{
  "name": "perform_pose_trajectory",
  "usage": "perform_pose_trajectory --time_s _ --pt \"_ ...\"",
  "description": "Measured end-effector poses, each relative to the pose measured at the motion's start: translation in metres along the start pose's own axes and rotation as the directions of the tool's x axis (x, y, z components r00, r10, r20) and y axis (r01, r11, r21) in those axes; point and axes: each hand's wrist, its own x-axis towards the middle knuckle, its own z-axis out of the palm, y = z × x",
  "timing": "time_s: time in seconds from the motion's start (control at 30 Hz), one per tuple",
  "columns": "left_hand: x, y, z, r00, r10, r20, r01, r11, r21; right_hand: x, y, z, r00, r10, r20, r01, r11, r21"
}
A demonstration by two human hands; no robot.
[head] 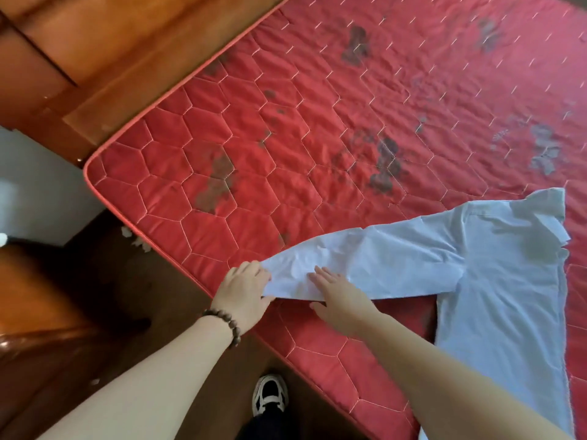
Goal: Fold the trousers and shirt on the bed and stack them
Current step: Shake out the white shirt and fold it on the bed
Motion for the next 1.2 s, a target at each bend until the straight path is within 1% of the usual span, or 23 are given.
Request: perform_pose_trajectory --time_s 0.03,0.07,0.1,0.2,0.3,0.47,0.53,0.6,0.67,0.7,0.77,0.83,0.93,1.0,1.03,1.07,1.17,1.2 --pt "-0.005 -0.005 0.014 0.997 -0.024 0.076 0.025 1.0 -0.014 0.001 0.002 0.011 0.997 -0.01 0.074 0.01 1.0 -0.006" --pt "-0.008 -0.007 0.024 0.992 -0.041 0.116 0.047 0.998 -0.047 0.002 0.005 0.019 0.995 -0.014 0.099 0.014 1.0 -0.003" --pt "-0.009 -0.009 0.033 0.993 -0.049 0.11 0.058 0.995 -0.083 0.003 0.007 0.025 0.996 -0.013 0.088 0.012 1.0 0.004" --pt "0.0 -0.01 0.045 0.997 -0.06 0.04 0.064 0.991 -0.121 0.01 0.015 0.03 1.0 -0.005 0.027 0.005 1.0 0.002" --pt "0.015 -0.006 0.051 0.998 -0.066 -0.012 0.064 0.99 -0.124 0.021 0.026 0.018 1.0 0.023 -0.022 -0.023 0.999 -0.038" --pt "0.045 -0.006 0.066 0.993 -0.111 -0.03 0.109 0.99 -0.086 0.05 0.055 -0.011 0.987 0.016 -0.16 -0.038 0.99 -0.135" --pt "0.054 -0.007 0.071 0.985 -0.162 -0.056 0.155 0.982 -0.111 0.06 0.072 -0.019 0.984 0.026 -0.178 -0.056 0.985 -0.166" --pt "0.06 -0.007 0.074 0.974 -0.194 -0.121 0.179 0.976 -0.125 0.065 0.088 -0.024 0.986 0.027 -0.164 -0.061 0.977 -0.205" --pt "0.064 -0.005 0.076 0.964 -0.191 -0.184 0.169 0.977 -0.129 0.067 0.101 -0.024 0.989 0.012 -0.148 -0.05 0.966 -0.254" --pt "0.065 -0.005 0.077 0.965 -0.182 -0.189 0.159 0.979 -0.129 0.068 0.106 -0.023 0.989 0.013 -0.151 -0.054 0.96 -0.276" --pt "0.067 -0.003 0.079 0.972 -0.165 -0.165 0.147 0.982 -0.116 0.069 0.113 -0.022 0.983 0.023 -0.182 -0.078 0.95 -0.303" --pt "0.069 0.0 0.077 0.982 -0.158 -0.108 0.144 0.981 -0.128 0.071 0.115 -0.021 0.977 0.009 -0.215 -0.077 0.947 -0.312" --pt "0.08 0.005 0.07 0.992 -0.119 0.037 0.123 0.983 -0.138 0.079 0.117 -0.024 0.982 -0.039 -0.186 -0.019 0.954 -0.299" --pt "0.084 0.007 0.064 0.989 -0.118 0.094 0.134 0.972 -0.193 0.084 0.114 -0.027 0.982 -0.073 -0.172 0.023 0.961 -0.275" --pt "0.083 0.007 0.062 0.989 -0.126 0.075 0.139 0.965 -0.222 0.085 0.112 -0.029 0.977 -0.092 -0.19 0.041 0.965 -0.259" --pt "0.081 0.006 0.061 0.989 -0.143 0.026 0.145 0.961 -0.236 0.087 0.109 -0.031 0.966 -0.112 -0.231 0.055 0.969 -0.24" --pt "0.068 0.002 0.056 0.959 -0.229 -0.168 0.178 0.945 -0.274 0.089 0.096 -0.037 0.91 -0.152 -0.387 0.083 0.978 -0.19" --pt "0.065 0.001 0.055 0.948 -0.255 -0.191 0.2 0.943 -0.268 0.089 0.092 -0.038 0.906 -0.167 -0.389 0.097 0.976 -0.193"
